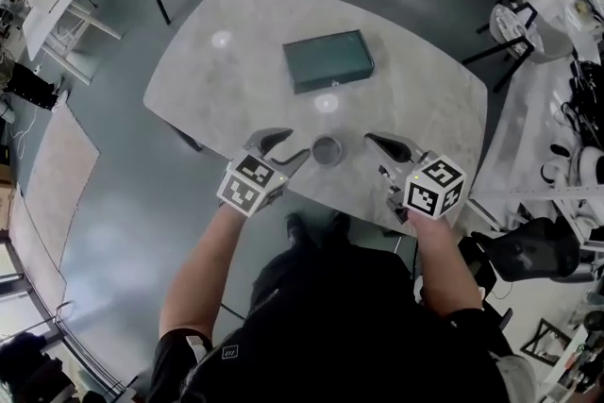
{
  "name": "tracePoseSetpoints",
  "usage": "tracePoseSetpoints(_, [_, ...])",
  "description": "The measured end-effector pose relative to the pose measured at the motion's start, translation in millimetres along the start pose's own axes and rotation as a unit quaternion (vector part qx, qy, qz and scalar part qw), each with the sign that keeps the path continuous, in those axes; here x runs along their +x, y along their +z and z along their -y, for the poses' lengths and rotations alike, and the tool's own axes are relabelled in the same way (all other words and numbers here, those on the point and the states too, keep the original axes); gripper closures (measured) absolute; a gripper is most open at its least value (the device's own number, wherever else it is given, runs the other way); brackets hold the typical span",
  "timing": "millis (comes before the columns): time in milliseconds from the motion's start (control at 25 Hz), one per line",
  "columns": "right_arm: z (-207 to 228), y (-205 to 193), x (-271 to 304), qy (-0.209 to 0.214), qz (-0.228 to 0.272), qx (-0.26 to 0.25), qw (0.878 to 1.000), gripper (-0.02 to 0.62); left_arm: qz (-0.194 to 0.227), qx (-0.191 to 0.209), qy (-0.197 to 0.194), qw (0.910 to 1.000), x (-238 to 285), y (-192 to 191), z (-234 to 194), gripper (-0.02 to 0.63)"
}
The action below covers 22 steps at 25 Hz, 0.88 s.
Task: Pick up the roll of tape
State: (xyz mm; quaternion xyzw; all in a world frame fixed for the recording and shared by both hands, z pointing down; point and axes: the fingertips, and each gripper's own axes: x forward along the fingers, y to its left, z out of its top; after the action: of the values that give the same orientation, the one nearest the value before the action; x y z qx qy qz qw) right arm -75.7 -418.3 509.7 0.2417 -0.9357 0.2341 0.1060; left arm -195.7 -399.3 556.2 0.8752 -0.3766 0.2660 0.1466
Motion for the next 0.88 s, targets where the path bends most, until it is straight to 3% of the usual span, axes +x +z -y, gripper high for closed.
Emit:
tracePoseSetpoints(200, [9, -11, 1, -0.017, -0.004, 0.015, 1.000, 0.592, -0.040, 0.004, -0.049, 0.9980, 39, -28, 3, 0.391])
tracePoseSetpoints(400, [20, -28, -3, -0.040, -0.008, 0.039, 0.998, 0.592, -0.097, 0.054, -0.105, 0.9883, 76, -57, 19, 0.391])
tracePoseSetpoints(680, [36, -49, -16, -0.063, -0.015, 0.061, 0.996, 0.592, -0.190, 0.131, -0.168, 0.9583, 121, -104, 42, 0.391])
tracePoseSetpoints(880, [48, -57, -32, -0.074, -0.015, 0.070, 0.995, 0.592, -0.242, 0.189, -0.168, 0.9369, 143, -127, 51, 0.391])
